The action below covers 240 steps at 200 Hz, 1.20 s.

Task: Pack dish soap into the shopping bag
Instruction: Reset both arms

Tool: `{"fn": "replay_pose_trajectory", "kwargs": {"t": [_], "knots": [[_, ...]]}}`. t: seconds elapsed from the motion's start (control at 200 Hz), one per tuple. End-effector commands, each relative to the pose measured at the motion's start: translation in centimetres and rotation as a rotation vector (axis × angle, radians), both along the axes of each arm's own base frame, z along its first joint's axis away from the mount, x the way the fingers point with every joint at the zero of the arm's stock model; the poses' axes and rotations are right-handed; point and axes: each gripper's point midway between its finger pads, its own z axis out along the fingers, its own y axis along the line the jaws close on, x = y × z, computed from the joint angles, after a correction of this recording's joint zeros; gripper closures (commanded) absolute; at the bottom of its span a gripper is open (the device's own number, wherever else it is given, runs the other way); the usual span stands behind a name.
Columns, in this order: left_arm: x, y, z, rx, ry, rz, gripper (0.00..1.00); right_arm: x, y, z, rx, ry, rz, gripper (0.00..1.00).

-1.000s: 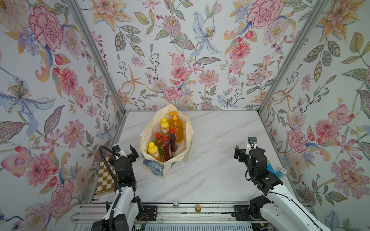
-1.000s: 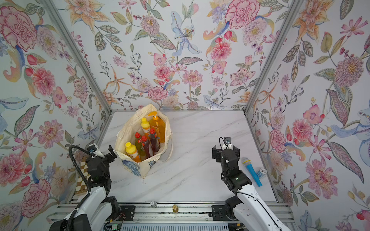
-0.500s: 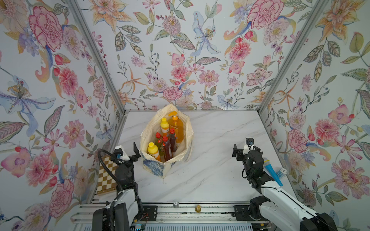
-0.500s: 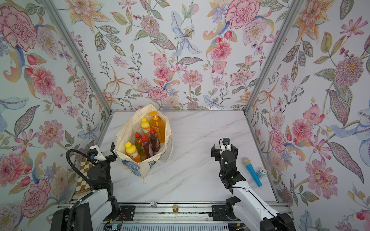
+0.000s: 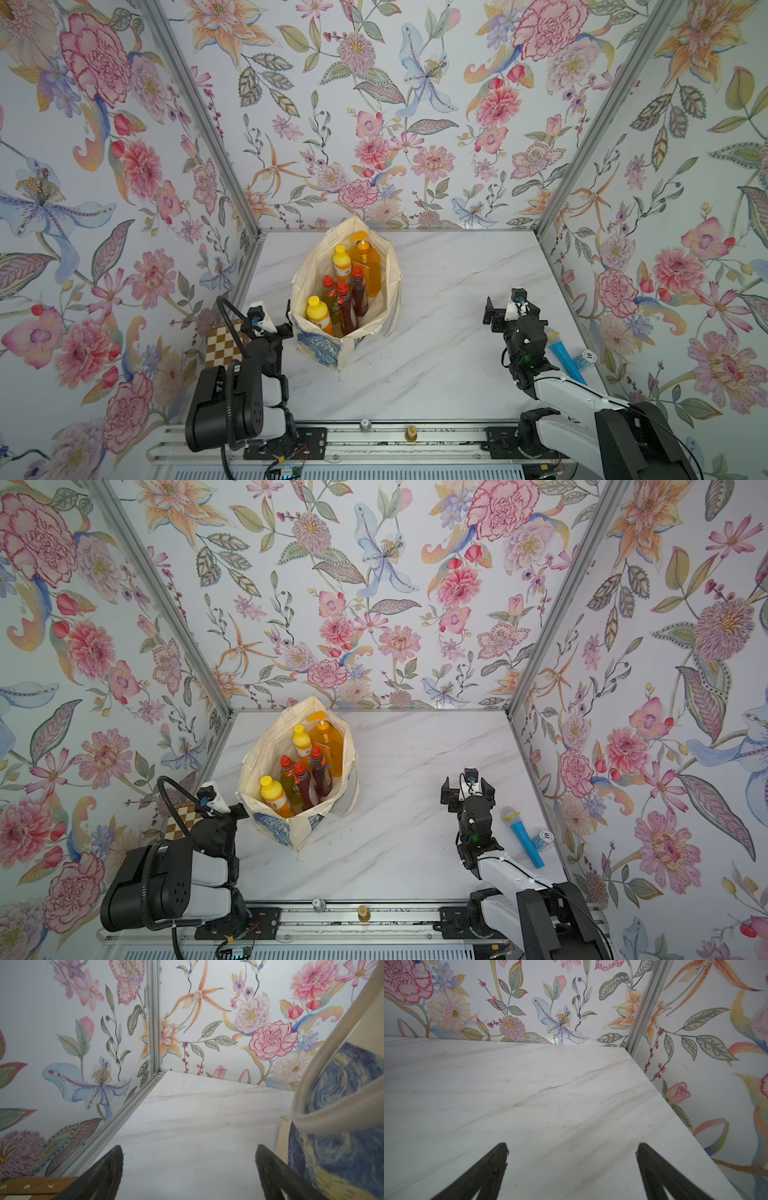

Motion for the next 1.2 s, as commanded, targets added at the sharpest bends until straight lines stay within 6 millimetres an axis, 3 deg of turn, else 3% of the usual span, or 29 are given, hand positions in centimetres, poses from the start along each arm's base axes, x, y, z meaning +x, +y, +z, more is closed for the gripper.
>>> {"fn": "replay_pose_trajectory", "kwargs": {"t": [0.0,0.145,0.375,0.641,0.751,0.936,1.196], "knots": [[-2.0,-0.9,4.3,0.054,-0.199,-0.031,0.01,0.5,0.3,0.5,0.006,-0.058,0.026,0.01],[-2.3,-0.4,4.3,0.066,-0.198,0.007,0.01,1.4,0.6,-0.8,-0.028,-0.016,0.033,0.01],[-1.4,-1.1,4.1,0.075,-0.185,-0.043,0.01,1.2,1.0,-0.2,-0.080,-0.084,0.084,0.01],[-1.1,-1.1,3.9,0.071,-0.178,-0.051,0.01,2.6,-1.1,-2.3,-0.019,-0.084,0.041,0.01],[-1.2,-0.8,3.8,0.064,-0.177,-0.033,0.01,4.3,-2.3,-3.7,0.025,0.029,-0.006,0.01],[-1.5,0.2,3.7,0.040,-0.176,0.024,0.01,4.7,-2.6,-3.7,0.056,0.039,0.012,0.01],[-0.9,-0.7,3.6,0.056,-0.171,-0.028,0.01,4.7,-2.6,-3.7,0.052,0.038,0.011,0.01]]}}
